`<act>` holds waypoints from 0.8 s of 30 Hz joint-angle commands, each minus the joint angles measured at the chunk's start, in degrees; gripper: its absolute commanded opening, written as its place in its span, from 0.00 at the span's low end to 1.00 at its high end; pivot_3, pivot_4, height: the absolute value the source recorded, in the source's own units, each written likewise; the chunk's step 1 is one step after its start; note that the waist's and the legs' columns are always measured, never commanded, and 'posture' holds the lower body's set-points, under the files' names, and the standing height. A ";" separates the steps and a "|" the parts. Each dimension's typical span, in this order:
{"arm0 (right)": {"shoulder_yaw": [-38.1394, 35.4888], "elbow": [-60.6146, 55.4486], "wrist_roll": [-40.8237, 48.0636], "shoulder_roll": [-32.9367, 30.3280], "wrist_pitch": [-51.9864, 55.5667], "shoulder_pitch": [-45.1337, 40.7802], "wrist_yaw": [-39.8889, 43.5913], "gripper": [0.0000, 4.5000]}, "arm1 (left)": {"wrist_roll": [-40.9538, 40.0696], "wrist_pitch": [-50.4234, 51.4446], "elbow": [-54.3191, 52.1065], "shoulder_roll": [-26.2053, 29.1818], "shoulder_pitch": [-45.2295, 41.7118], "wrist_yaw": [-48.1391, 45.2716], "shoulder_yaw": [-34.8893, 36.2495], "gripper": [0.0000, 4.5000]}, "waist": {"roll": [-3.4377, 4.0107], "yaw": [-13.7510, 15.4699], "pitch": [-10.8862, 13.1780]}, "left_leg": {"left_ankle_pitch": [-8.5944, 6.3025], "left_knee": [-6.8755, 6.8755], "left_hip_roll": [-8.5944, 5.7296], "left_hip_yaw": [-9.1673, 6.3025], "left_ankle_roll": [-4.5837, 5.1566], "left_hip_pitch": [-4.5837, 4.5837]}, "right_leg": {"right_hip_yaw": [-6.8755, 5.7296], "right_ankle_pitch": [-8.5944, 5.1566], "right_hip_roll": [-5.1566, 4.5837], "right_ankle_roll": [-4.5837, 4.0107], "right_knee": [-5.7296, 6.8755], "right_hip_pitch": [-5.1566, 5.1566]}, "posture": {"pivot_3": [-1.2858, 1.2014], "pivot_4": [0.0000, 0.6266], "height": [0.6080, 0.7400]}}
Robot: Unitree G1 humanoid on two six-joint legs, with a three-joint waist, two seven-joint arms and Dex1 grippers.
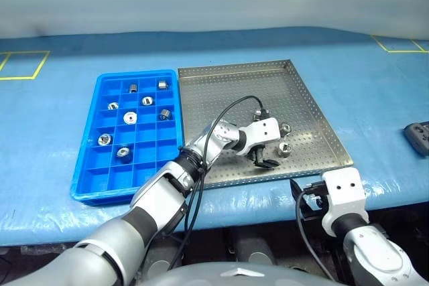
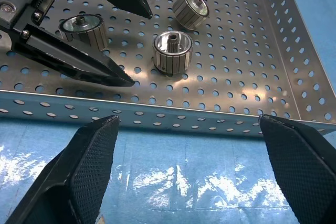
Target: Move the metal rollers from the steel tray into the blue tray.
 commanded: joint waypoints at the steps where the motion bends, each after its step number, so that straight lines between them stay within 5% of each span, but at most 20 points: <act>1: -1.33 -2.18 2.05 -0.52 -2.80 -1.15 -2.15 1.00 | -1.05 -0.91 -2.52 -8.44 -2.49 -0.58 0.30 0.99 | 0.00 -0.07 0.00 | 0.00 0.00 0.00 0.00 0.00 0.00 | 0.01 0.00 -0.01 0.01 0.00 0.00 | 0.42 0.24 1.00; 12: -11.08 -2.18 17.15 -7.86 1.93 -12.40 -8.95 1.00 | -10.45 12.52 -33.21 0.90 6.01 0.01 6.26 0.99 | 0.01 0.64 -0.01 | -0.02 -0.06 0.01 0.15 0.05 0.07 | 0.20 0.04 0.03 0.06 -0.01 0.01 | 0.47 0.24 1.00; 24: -10.01 6.95 14.86 2.69 20.11 -29.67 -14.44 1.00 | -13.40 22.30 -57.38 11.32 17.99 4.36 9.93 0.99 | 0.08 2.93 -0.04 | -0.01 -0.02 0.01 0.21 0.14 0.07 | 0.35 0.12 0.03 0.18 -0.03 0.02 | 0.50 0.24 1.00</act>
